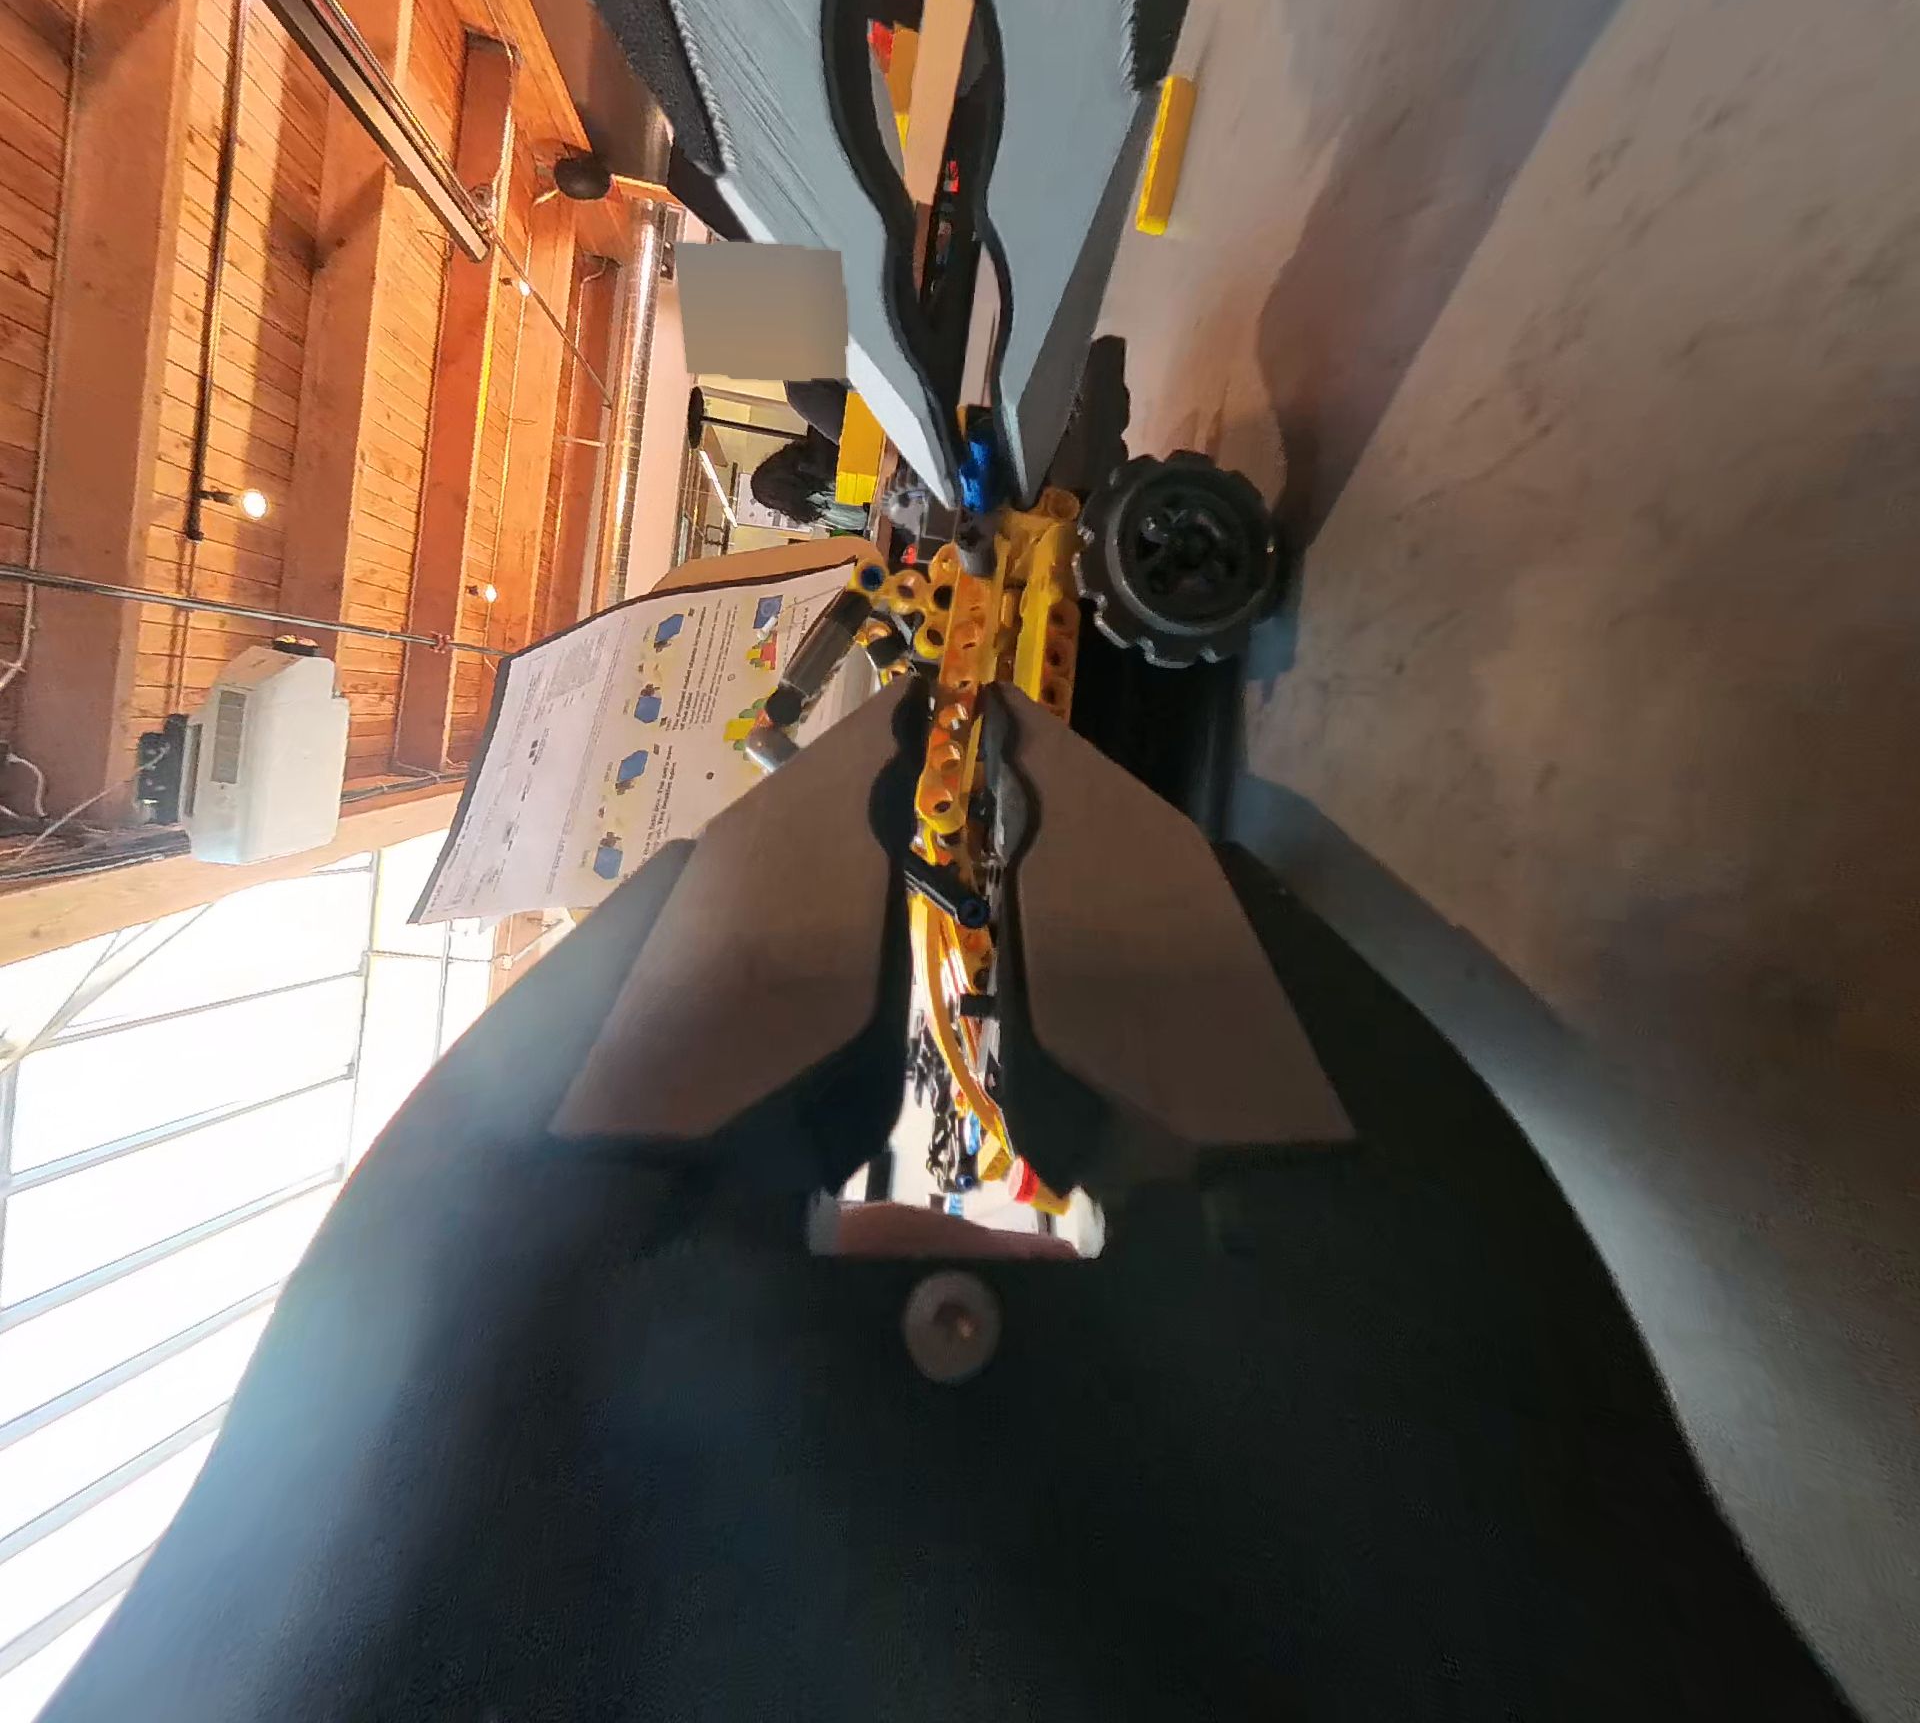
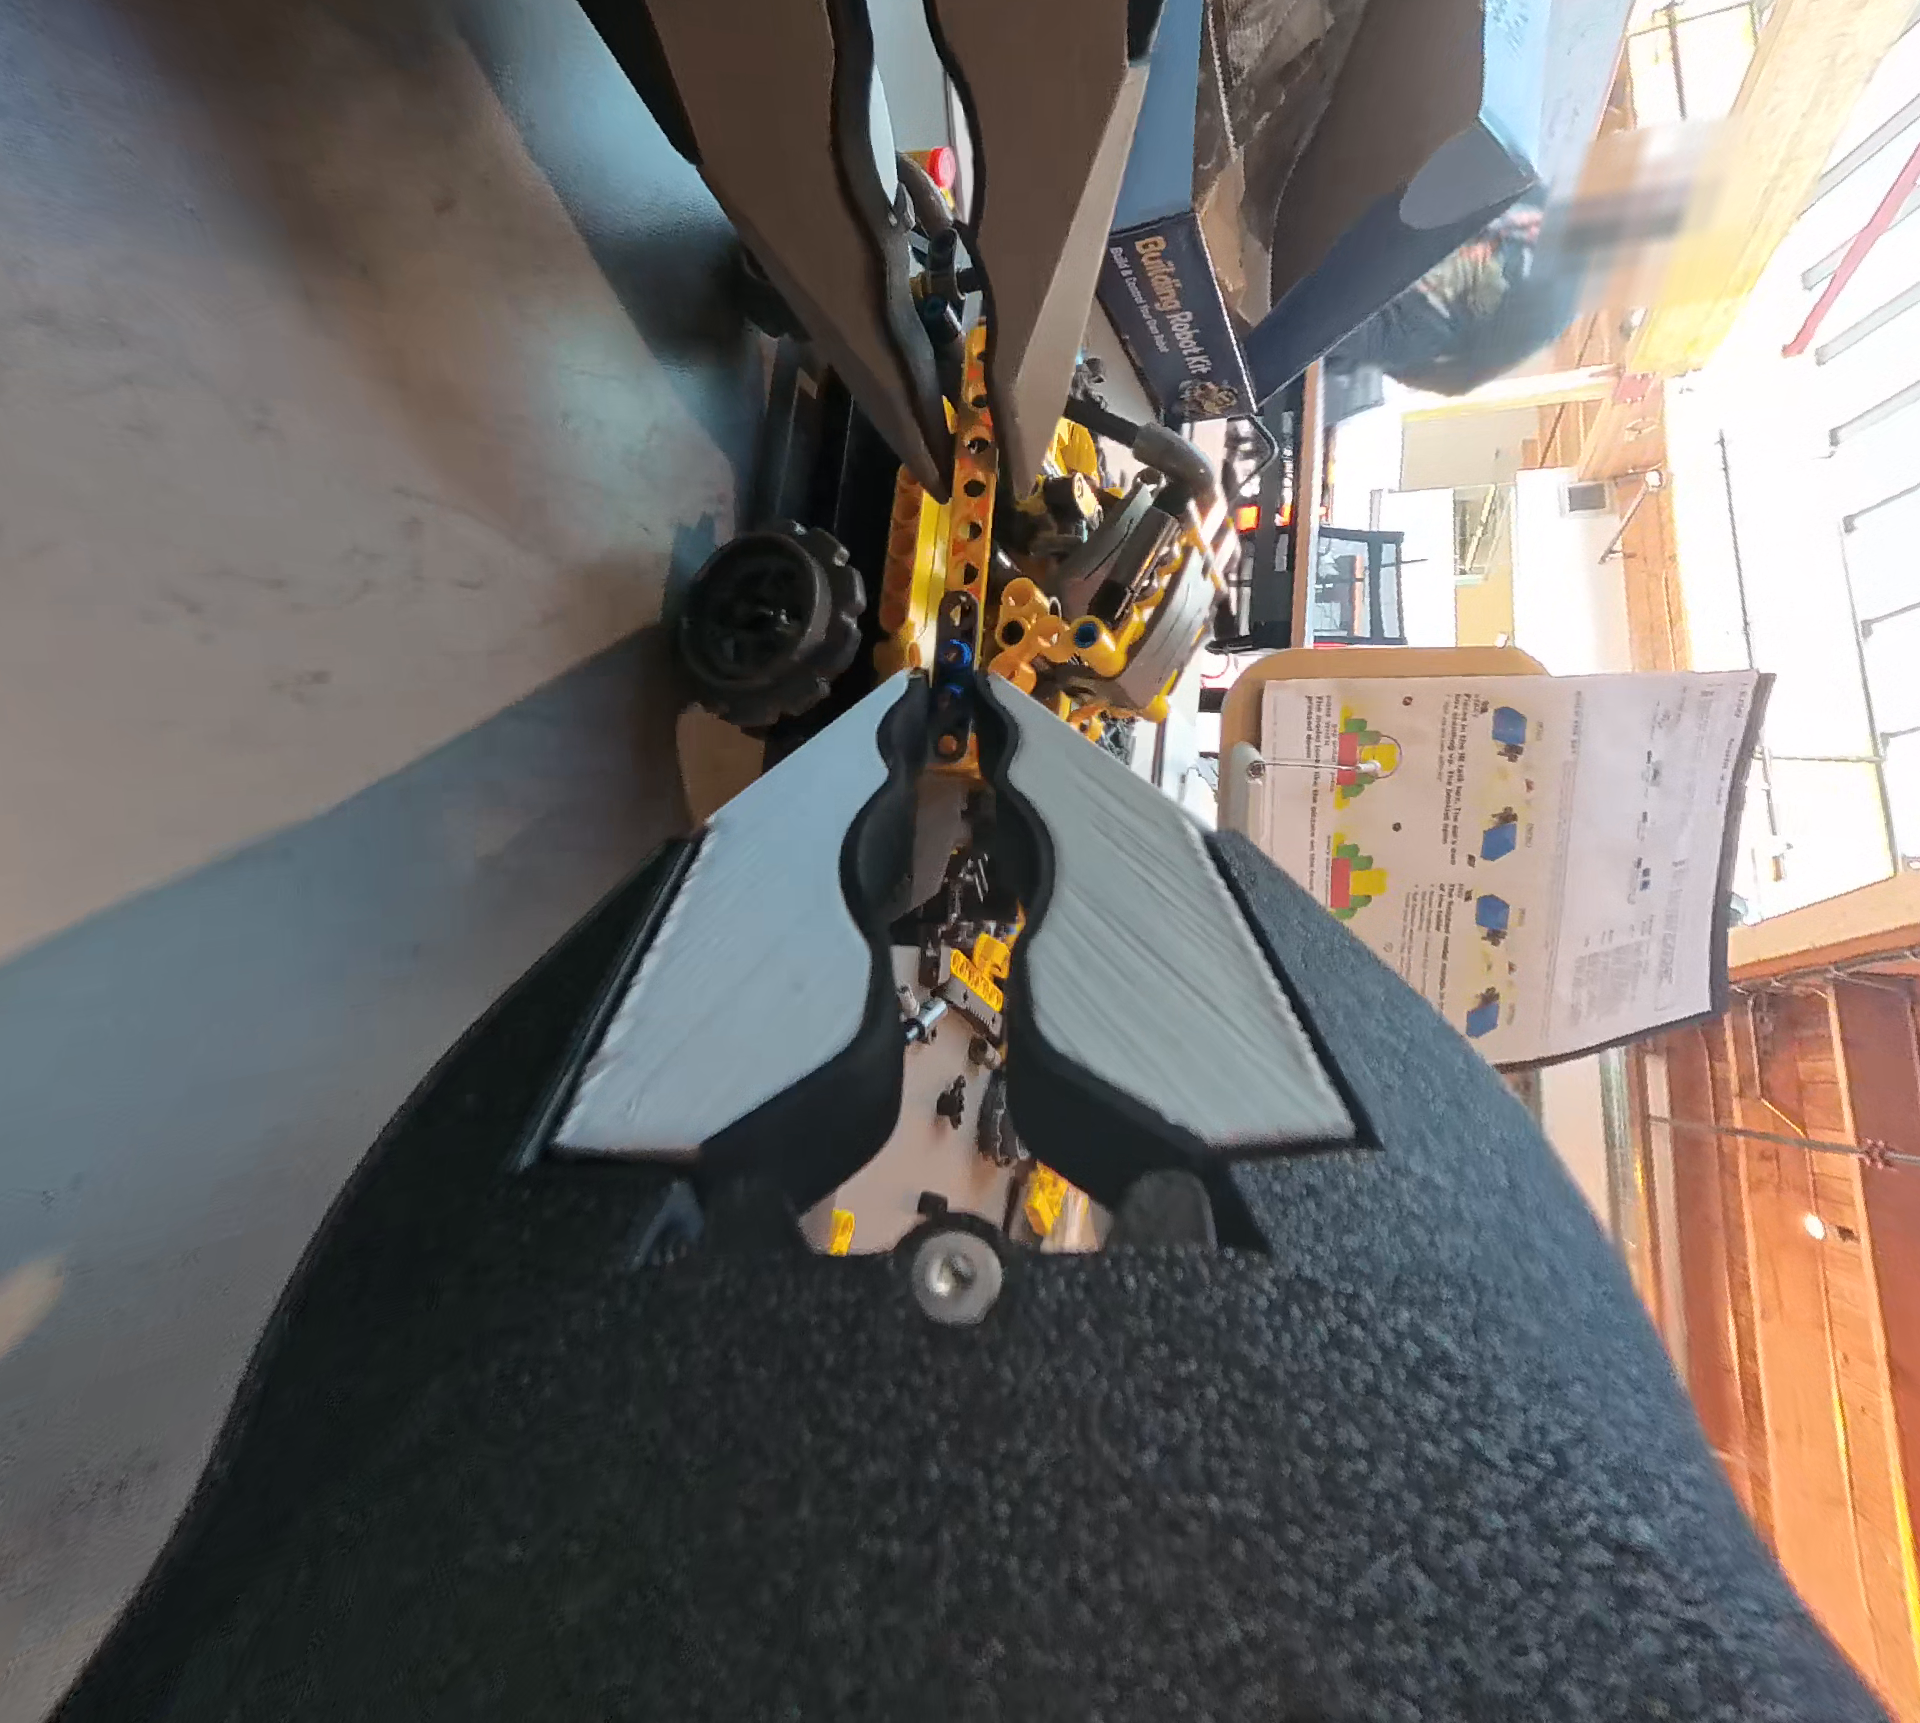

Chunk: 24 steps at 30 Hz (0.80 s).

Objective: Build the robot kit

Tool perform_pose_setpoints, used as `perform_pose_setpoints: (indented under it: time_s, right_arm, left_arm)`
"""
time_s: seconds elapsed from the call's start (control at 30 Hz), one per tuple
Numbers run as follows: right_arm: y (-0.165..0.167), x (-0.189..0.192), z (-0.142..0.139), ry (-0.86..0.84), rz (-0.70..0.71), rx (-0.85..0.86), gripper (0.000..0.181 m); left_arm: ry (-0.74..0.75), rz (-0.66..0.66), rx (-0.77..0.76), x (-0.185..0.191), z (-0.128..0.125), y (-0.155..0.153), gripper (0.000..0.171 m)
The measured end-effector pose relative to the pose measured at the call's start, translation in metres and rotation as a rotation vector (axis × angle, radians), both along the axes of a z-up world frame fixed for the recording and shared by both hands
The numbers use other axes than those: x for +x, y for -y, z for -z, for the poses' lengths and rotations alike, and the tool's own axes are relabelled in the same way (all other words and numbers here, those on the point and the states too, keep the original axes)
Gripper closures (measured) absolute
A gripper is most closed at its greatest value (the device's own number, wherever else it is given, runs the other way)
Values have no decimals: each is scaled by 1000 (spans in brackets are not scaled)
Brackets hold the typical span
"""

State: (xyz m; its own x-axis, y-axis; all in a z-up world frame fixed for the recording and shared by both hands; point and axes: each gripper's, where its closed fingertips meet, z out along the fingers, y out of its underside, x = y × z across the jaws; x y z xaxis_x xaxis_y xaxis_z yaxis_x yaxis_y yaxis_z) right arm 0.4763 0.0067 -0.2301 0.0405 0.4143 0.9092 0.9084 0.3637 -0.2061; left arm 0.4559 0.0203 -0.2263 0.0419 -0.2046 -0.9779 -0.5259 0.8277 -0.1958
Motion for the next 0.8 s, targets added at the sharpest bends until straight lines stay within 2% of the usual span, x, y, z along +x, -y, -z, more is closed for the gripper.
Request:
perform_pose_setpoints:
  time_s: [0.13,0.23,0.27,0.4,0.8]
  right_arm:
    - [2,2,-2,4,34,51,173]
    - [2,1,5,-5,36,29,170]
    - [3,1,6,-24,36,9,164]
    - [5,-4,1,-86,29,-20,160]
    - [5,-11,-3,-89,24,33,164]
  left_arm:
    - [-9,-10,-15,2,0,-1,167]
    - [-33,-32,-5,2,2,-4,168]
    - [-35,-36,2,2,2,-5,167]
    - [-22,-37,-6,1,-1,-4,168]
    - [-29,-4,42,1,-4,-2,168]
